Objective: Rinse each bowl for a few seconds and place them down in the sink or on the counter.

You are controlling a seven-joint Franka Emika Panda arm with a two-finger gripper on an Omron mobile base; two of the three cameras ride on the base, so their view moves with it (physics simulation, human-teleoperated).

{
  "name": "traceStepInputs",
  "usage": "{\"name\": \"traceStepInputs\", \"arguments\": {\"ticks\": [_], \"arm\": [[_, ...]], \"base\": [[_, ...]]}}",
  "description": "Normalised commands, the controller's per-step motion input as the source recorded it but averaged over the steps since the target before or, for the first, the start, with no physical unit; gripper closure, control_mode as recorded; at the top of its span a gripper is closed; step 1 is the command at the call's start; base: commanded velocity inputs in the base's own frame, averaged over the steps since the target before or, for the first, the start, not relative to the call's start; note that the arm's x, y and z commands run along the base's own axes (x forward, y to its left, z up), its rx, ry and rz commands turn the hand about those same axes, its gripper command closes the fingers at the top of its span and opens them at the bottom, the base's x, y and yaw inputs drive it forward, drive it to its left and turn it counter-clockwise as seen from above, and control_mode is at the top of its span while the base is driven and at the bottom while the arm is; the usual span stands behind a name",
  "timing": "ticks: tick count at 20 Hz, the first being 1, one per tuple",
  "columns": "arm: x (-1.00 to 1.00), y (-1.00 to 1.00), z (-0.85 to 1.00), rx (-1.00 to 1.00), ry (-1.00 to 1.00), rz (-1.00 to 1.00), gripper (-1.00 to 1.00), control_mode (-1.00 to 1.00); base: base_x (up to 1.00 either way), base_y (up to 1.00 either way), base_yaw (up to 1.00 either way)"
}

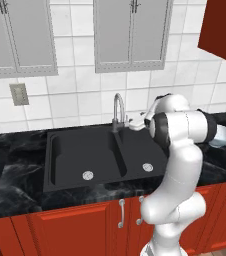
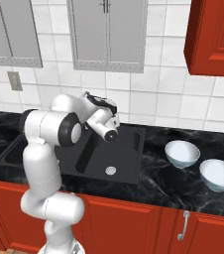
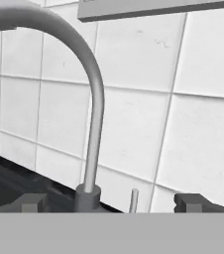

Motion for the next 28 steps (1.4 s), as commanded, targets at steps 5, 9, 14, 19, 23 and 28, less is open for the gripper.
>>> {"name": "traceStepInputs", "arguments": {"ticks": [5, 9, 14, 19, 23, 28], "arm": [[0.30, 0.02, -0.18, 0.05, 0.00, 0.00, -1.00, -1.00], [0.34, 0.00, -0.21, 0.09, 0.00, 0.00, -1.00, -1.00], [0.39, 0.00, -0.25, 0.08, 0.00, 0.00, -1.00, -1.00], [0.40, 0.00, -0.18, 0.05, 0.00, 0.00, -1.00, -1.00], [0.43, 0.00, -0.13, 0.02, 0.00, 0.00, -1.00, -1.00], [0.42, 0.00, -0.13, 0.02, 0.00, 0.00, -1.00, -1.00]], "base": [[0.00, 0.00, 0.00], [0.00, 0.00, 0.00], [0.00, 0.00, 0.00], [0.00, 0.00, 0.00], [0.00, 0.00, 0.00], [0.00, 0.00, 0.00]]}}
